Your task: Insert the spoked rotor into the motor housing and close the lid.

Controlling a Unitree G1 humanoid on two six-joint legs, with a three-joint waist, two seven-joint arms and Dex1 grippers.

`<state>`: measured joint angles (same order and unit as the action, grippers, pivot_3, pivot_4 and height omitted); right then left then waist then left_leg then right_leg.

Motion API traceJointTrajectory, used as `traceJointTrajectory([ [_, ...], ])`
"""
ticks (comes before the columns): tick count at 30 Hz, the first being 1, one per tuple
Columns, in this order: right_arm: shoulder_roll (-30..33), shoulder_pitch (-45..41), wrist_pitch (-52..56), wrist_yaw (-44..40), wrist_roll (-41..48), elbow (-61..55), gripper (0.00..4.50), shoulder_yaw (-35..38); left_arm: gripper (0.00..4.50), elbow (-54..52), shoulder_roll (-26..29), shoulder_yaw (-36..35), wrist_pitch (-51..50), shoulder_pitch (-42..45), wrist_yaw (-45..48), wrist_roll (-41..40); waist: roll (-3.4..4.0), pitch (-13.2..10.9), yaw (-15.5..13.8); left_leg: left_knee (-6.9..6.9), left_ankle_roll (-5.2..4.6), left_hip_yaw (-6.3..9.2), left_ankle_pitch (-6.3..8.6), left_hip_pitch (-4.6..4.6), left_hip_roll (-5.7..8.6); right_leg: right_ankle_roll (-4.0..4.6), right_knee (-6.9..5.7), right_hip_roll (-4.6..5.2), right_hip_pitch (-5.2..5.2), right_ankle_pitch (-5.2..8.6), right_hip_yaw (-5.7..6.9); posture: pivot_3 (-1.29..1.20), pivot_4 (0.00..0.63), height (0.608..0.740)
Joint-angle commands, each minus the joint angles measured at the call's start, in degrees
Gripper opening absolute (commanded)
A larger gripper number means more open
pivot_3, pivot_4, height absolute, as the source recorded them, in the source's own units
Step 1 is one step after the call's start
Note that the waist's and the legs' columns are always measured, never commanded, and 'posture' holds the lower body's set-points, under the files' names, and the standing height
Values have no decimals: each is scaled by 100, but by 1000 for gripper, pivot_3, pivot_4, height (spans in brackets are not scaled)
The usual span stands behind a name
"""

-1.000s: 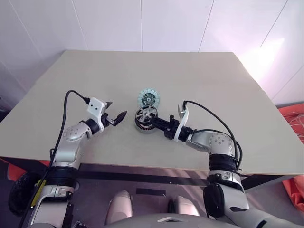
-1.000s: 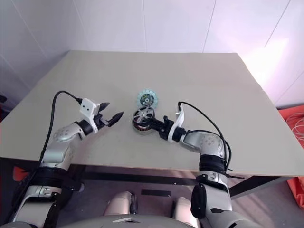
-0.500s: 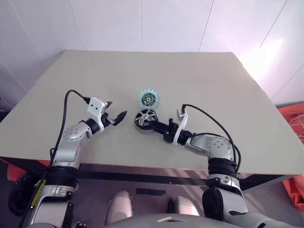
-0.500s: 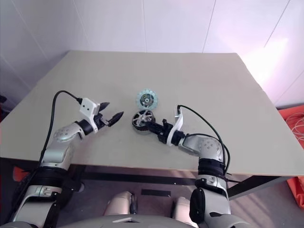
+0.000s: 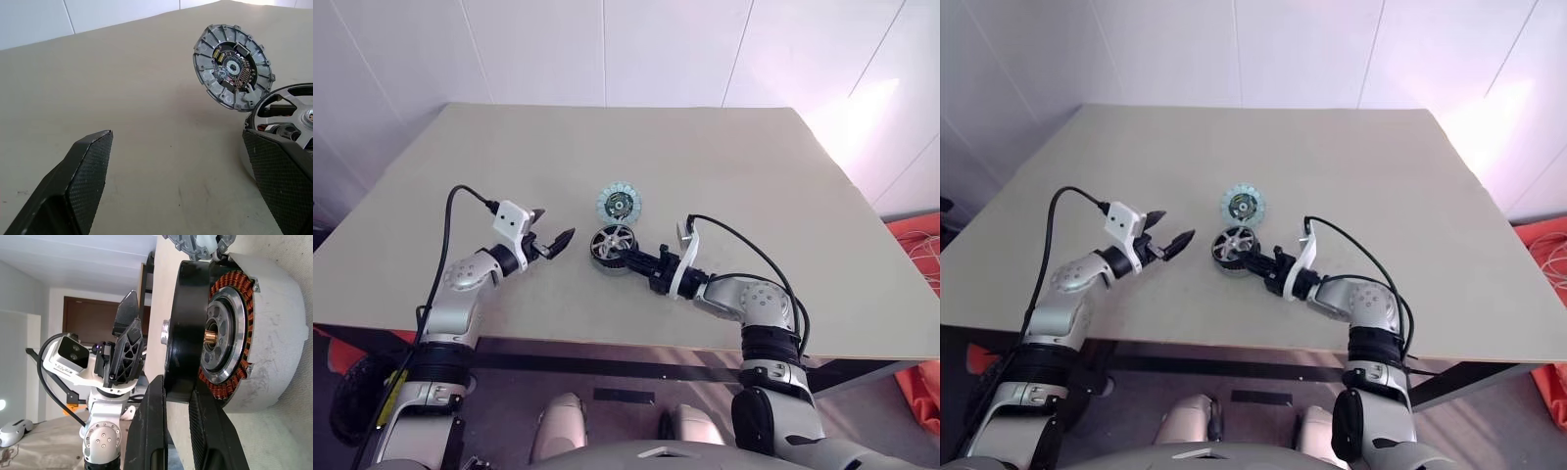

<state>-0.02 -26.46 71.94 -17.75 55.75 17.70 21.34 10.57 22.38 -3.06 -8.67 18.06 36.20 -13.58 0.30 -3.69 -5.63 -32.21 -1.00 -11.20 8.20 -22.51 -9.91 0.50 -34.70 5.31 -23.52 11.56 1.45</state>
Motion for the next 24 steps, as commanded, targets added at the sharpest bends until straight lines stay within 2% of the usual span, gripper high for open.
traceJointTrajectory([
  [1,41,-48,-93,-120,-5,-202,1323,-98,4500,-190,32,-78,80,115,0,-37,0,0,0,0,0,0,0,0,0,0,0,0,0,0,0,0,0,740],
  [6,52,-13,-268,-39,-161,-338,2951,-194,4500,-171,17,-75,90,130,-9,-33,-4,3,6,0,1,0,0,23,-2,0,0,0,19,0,0,0,0,740],
  [9,62,17,-328,-54,-155,-404,2951,-233,4500,-171,7,-72,94,125,-12,-29,-8,5,9,0,2,2,-1,45,-2,-3,4,0,31,2,-1,0,0,740],
  [24,427,142,-378,-221,9,-1522,2951,-418,4500,-116,-51,-35,112,167,-22,-17,-14,5,-1,6,1,4,0,32,-2,-4,16,0,17,3,0,0,0,740],
])
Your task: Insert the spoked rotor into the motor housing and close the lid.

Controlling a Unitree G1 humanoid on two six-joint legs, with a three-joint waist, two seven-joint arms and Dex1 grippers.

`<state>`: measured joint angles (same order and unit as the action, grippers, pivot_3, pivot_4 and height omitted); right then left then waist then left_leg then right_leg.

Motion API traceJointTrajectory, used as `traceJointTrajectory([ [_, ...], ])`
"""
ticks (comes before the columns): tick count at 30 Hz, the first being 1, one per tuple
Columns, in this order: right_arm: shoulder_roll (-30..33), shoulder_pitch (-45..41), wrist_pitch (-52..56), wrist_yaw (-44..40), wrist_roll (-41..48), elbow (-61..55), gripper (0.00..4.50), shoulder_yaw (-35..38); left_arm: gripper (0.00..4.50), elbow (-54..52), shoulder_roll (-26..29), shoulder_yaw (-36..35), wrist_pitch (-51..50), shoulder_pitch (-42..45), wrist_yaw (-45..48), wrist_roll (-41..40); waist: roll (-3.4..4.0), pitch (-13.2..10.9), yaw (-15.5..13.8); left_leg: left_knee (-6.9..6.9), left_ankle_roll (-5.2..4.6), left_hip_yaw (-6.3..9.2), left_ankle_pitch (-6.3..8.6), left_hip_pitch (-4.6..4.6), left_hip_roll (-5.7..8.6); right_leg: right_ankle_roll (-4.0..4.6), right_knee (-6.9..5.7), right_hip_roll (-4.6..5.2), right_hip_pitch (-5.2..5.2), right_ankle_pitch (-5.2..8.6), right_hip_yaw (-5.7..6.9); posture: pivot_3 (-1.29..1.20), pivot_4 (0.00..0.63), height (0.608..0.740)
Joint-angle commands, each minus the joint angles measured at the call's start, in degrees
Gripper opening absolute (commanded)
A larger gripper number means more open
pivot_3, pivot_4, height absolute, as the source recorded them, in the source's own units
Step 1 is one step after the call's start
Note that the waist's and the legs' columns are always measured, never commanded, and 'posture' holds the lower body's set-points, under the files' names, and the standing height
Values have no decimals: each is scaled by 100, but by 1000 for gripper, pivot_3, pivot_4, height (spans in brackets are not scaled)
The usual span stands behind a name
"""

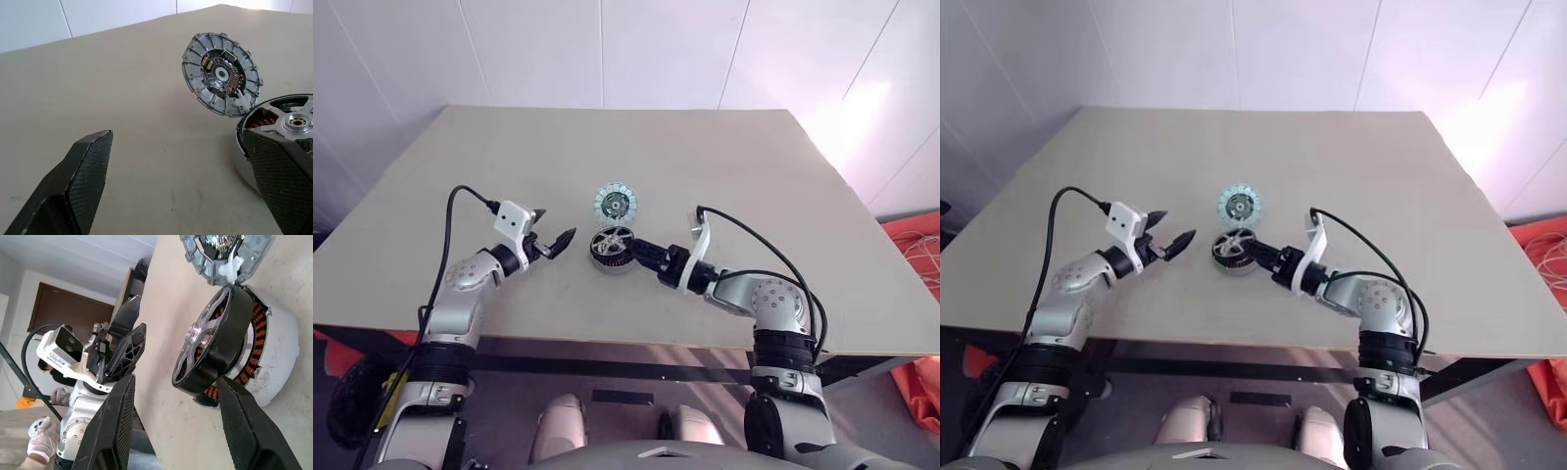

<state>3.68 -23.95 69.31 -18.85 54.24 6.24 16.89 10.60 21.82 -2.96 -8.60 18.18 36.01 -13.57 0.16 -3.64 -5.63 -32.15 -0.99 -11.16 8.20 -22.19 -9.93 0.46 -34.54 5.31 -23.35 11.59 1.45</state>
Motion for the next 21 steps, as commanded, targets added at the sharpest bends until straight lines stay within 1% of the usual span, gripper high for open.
traceJointTrajectory([
  [1,111,-120,-203,-141,91,-421,2951,-7,4500,-118,3,-44,104,158,0,-18,0,0,-2,1,-3,0,2,-3,1,0,0,0,-3,0,0,0,0,740],
  [10,546,-280,-594,-396,-115,-471,2951,-190,4500,-56,-3,-41,123,217,10,-7,0,0,-14,1,-4,-1,5,-16,5,3,-2,1,-5,-2,1,0,0,740],
  [21,583,-325,-821,-393,-269,-281,2951,-252,4500,-12,13,-49,156,252,29,7,0,0,-10,-4,-16,-1,12,-15,4,3,-2,1,-4,-1,1,0,0,740],
])
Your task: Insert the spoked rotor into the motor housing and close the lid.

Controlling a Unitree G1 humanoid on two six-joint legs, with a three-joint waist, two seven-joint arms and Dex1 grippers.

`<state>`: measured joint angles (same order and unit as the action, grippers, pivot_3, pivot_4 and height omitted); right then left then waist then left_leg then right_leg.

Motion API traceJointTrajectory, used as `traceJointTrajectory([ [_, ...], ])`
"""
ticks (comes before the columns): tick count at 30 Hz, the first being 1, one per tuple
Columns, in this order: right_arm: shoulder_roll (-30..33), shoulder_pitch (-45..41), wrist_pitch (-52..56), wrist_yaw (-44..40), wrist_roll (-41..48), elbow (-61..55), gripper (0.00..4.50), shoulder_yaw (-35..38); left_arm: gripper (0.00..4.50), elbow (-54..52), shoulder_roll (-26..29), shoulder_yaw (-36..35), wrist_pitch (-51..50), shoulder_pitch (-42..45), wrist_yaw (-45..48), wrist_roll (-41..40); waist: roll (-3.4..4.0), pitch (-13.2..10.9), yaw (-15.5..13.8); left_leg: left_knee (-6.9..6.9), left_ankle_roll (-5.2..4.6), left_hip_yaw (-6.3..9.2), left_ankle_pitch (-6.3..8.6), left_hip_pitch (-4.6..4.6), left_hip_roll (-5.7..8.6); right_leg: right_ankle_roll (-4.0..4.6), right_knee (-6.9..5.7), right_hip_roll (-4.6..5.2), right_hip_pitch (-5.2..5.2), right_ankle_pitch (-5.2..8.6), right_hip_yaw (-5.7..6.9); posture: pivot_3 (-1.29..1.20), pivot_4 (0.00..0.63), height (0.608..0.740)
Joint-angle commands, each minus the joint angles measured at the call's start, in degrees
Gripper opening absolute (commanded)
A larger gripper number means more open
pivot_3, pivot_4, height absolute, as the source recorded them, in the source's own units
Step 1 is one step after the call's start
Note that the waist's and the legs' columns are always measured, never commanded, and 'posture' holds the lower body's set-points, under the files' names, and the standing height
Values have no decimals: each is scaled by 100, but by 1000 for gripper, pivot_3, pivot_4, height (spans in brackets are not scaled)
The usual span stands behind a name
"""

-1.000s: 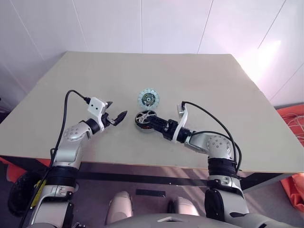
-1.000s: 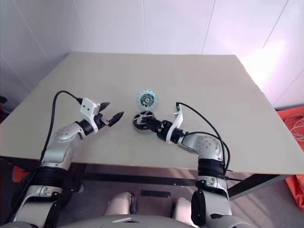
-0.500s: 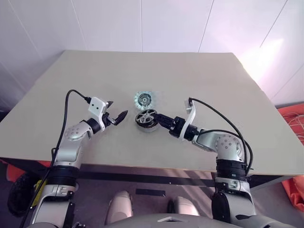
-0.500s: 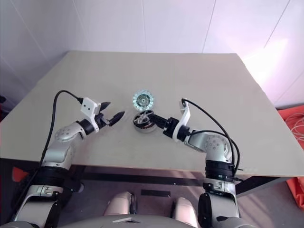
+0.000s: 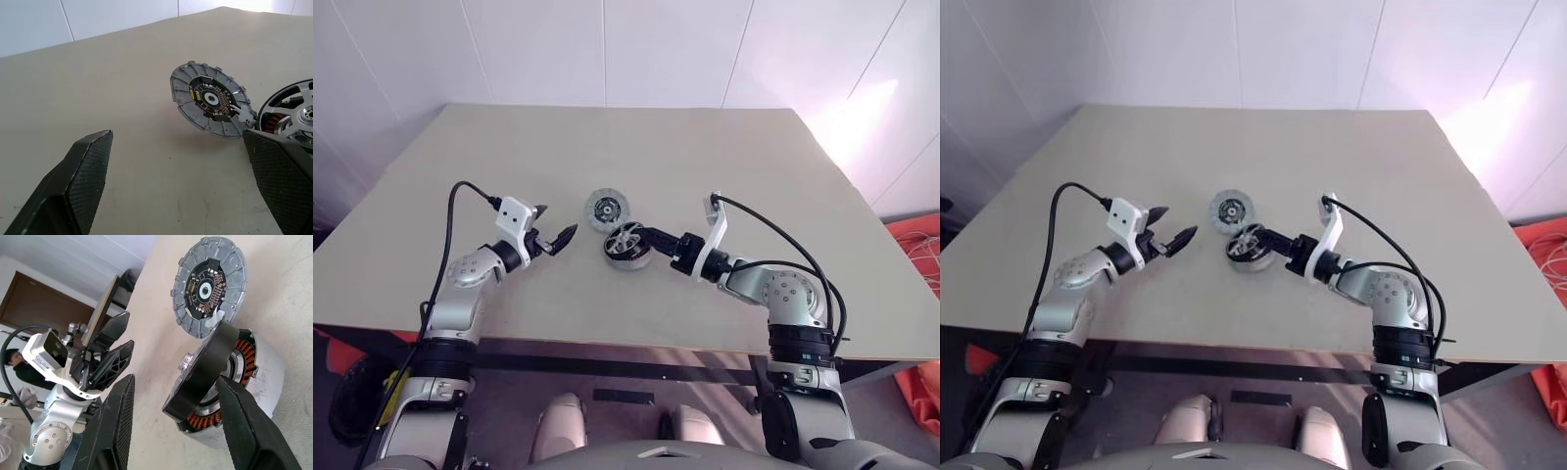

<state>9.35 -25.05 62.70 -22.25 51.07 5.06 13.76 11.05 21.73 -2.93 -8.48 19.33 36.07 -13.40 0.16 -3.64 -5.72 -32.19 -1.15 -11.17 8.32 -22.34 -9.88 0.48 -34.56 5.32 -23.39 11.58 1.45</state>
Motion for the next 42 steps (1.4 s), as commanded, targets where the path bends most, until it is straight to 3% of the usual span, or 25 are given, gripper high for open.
traceJointTrajectory([
  [1,-25,-225,-155,4,64,-100,2951,114,4500,-55,28,-55,144,142,25,-9,0,0,1,0,0,0,0,0,0,0,0,0,0,0,0,0,0,740],
  [10,-248,-327,-473,246,88,277,2951,532,4500,-25,56,-72,159,170,61,3,0,0,11,-1,1,0,-1,2,-1,0,-5,0,-1,0,0,0,0,740],
  [22,-292,-188,-1340,-66,-394,116,2951,263,4500,-29,65,-73,165,174,67,10,0,0,16,0,1,0,-1,2,-2,0,-6,0,-1,0,0,0,0,740],
  [35,5,-60,-389,-580,356,-202,2951,271,4500,72,51,-62,225,233,82,26,0,0,6,-1,0,0,0,2,-1,2,-6,0,1,-1,0,0,0,740],
  [42,27,-76,-555,-358,26,84,2951,222,4500,74,53,-63,231,232,85,25,0,0,8,-1,0,0,0,3,-1,3,-7,0,1,-2,0,0,0,740],
])
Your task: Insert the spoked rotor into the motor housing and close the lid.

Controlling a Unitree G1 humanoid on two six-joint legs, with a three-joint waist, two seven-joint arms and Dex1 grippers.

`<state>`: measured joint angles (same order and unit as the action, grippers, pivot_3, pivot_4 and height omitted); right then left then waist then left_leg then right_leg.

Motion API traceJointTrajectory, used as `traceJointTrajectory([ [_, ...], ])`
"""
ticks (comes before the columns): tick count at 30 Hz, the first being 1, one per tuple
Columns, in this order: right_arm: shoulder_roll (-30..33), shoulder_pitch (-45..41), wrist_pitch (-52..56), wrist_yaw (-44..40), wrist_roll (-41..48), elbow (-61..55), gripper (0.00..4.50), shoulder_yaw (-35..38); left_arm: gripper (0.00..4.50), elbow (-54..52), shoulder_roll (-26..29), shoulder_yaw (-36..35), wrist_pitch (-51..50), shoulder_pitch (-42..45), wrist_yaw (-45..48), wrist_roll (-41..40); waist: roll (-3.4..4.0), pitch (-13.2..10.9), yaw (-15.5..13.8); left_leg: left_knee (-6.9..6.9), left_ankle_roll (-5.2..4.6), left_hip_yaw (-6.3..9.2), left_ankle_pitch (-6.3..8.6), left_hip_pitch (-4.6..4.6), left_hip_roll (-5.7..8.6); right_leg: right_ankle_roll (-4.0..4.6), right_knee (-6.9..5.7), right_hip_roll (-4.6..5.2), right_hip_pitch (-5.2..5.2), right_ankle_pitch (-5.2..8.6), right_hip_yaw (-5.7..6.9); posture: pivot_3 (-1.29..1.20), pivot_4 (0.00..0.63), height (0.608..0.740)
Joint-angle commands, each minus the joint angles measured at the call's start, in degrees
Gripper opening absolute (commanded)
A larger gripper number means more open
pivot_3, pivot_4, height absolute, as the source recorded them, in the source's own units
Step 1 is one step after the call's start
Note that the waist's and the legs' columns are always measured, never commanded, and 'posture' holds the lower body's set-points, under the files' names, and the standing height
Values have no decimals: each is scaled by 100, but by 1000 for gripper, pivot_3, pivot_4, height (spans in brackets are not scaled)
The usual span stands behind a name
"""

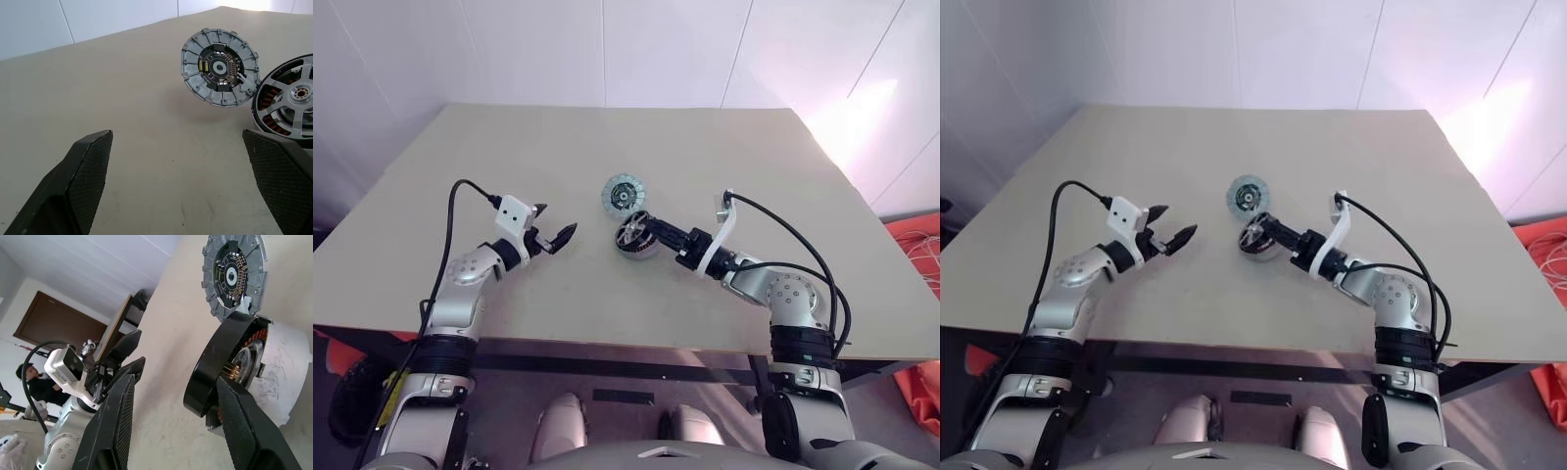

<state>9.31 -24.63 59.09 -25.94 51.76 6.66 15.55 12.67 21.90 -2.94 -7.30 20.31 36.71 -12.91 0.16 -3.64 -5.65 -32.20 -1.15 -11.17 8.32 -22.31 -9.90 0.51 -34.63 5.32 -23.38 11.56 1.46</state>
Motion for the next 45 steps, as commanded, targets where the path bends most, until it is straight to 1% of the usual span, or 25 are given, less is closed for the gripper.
traceJointTrajectory([
  [1,30,-132,-209,54,-68,-11,2951,66,4500,-92,36,-64,112,133,19,-24,0,0,0,0,0,0,0,0,0,0,0,0,0,0,0,0,0,740],
  [3,44,-170,-110,136,-21,93,2951,138,4500,-106,37,-66,103,129,14,-27,0,0,2,0,0,0,0,2,0,0,0,0,1,0,0,0,0,740],
  [7,68,-289,420,142,570,294,2951,559,4500,-141,38,-69,89,112,6,-31,0,0,5,0,1,-1,-1,3,0,0,0,0,1,0,0,0,0,740],
  [15,369,-44,735,-497,858,-198,2951,419,4500,-178,28,-59,71,95,-2,-34,0,0,-11,-1,-1,-1,0,4,0,0,-1,0,6,0,0,0,0,740],
  [20,589,118,597,-831,675,-424,2951,191,4500,-163,19,-47,78,94,1,-28,-1,0,-21,-1,0,0,0,11,0,0,-1,0,11,0,0,0,0,740],
  [22,607,123,200,-829,312,-396,2951,18,4500,-155,16,-45,81,98,2,-26,-1,1,-14,-2,1,0,-1,13,-1,-1,-1,0,11,0,0,0,0,740],
  [24,691,104,-590,-801,-524,-282,2951,-449,4500,-151,12,-44,80,101,2,-27,-2,1,-4,-3,3,-1,-2,17,-2,-1,-1,0,12,1,0,0,0,740],
  [29,779,-97,-1980,-722,-2026,113,2951,-1334,4500,-145,5,-31,75,116,5,-21,-4,0,1,-4,7,-1,-4,18,-2,-2,0,0,12,1,0,0,0,740],
  [30,779,-174,-2204,-684,-2283,216,2951,-1471,4500,-144,0,-28,73,123,5,-21,-4,0,6,-4,7,-1,-4,18,-2,-2,0,0,11,1,0,0,0,740],
  [33,716,-347,-2621,-616,-2688,465,2951,-1607,4500,-154,-19,-9,72,127,0,-18,-5,-1,12,-4,6,-1,-4,15,-1,-2,0,0,10,1,0,0,0,740],
  [34,688,-408,-2708,-603,-2744,519,2565,-1598,4500,-169,-32,5,71,120,-5,-16,-5,-1,13,-4,5,-1,-4,13,-1,-2,0,0,9,1,-1,0,0,740],
  [35,667,-451,-2766,-611,-2781,551,2356,-1583,4500,-181,-42,14,69,114,-9,-15,-5,-1,15,-4,4,-1,-3,12,-1,-1,0,0,9,1,-1,0,0,740],
  [36,648,-490,-2790,-627,-2792,565,2025,-1554,4500,-192,-54,22,68,107,-13,-16,-5,-1,13,-4,2,-1,-1,12,-1,-1,0,0,10,1,0,0,0,740],
  [41,588,-643,-2919,-692,-2841,526,238,-1481,4500,-219,-129,63,75,76,-30,1,-5,-1,13,-4,-8,-1,5,9,0,3,-1,0,11,-2,0,0,0,740],
  [42,576,-669,-2871,-716,-2812,469,16,-1487,4500,-213,-141,67,79,78,-32,3,-5,-1,15,-4,-8,-1,5,9,0,5,-1,0,11,-3,0,0,0,740],
  [45,569,-751,-2764,-759,-2877,334,16,-1639,4500,-196,-171,73,84,90,-26,3,-5,-1,17,-4,-9,-1,5,10,-1,11,-3,-1,10,-6,0,0,0,740],
])
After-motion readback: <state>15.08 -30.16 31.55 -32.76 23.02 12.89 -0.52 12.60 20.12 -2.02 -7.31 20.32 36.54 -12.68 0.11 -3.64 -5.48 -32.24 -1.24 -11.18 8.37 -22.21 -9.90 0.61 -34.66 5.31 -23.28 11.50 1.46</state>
